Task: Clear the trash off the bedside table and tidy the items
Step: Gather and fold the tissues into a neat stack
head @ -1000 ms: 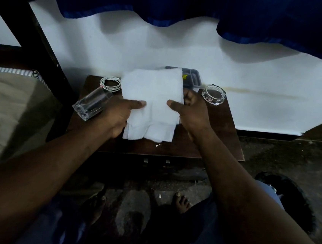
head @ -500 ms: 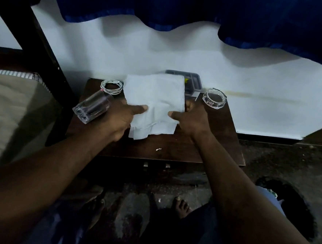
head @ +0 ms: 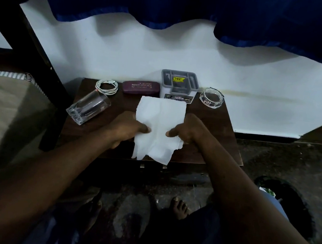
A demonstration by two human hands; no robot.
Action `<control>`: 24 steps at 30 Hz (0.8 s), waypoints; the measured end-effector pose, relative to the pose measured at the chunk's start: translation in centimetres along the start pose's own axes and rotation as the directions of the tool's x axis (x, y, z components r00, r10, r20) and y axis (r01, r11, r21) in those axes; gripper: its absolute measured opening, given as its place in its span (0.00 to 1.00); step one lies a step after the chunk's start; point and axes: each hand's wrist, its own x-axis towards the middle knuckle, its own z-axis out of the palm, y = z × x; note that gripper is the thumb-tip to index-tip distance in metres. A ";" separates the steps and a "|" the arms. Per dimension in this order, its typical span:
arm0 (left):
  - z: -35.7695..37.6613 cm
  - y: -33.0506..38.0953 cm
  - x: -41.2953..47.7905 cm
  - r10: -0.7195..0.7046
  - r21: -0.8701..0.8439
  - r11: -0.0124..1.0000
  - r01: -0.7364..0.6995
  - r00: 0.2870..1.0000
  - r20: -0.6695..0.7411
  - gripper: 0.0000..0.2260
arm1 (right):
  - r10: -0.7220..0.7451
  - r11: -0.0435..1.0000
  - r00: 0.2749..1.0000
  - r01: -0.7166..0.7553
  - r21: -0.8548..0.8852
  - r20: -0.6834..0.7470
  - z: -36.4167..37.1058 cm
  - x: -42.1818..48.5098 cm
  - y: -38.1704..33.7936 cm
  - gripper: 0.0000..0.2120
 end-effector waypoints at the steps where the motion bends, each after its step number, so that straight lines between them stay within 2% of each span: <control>1: -0.2 0.2 0.1 -0.002 0.014 1.000 0.002 1.000 -0.001 0.11 | 0.005 1.000 1.000 -0.005 0.008 0.011 -0.1 0.0 0.0 0.19; 7: -1.1 0.7 0.1 -0.053 0.044 0.998 0.051 0.998 0.031 0.08 | 0.017 1.000 0.997 -0.019 0.020 0.079 -0.6 -0.1 -0.3 0.19; 12: -0.9 0.8 0.1 -0.062 -0.104 0.992 0.066 0.997 0.042 0.12 | -0.029 0.993 0.998 0.023 0.116 0.051 -0.4 0.1 -0.5 0.18; 17: -0.9 0.5 0.4 -0.060 -0.220 0.973 0.069 0.997 0.051 0.13 | -0.064 0.974 0.996 0.075 0.213 -0.054 -0.5 -0.1 -0.6 0.18; 24: -1.0 0.8 0.3 -0.024 -0.323 0.946 0.036 0.999 0.041 0.14 | -0.056 0.927 0.994 0.087 0.364 -0.093 -0.5 -0.5 -1.1 0.16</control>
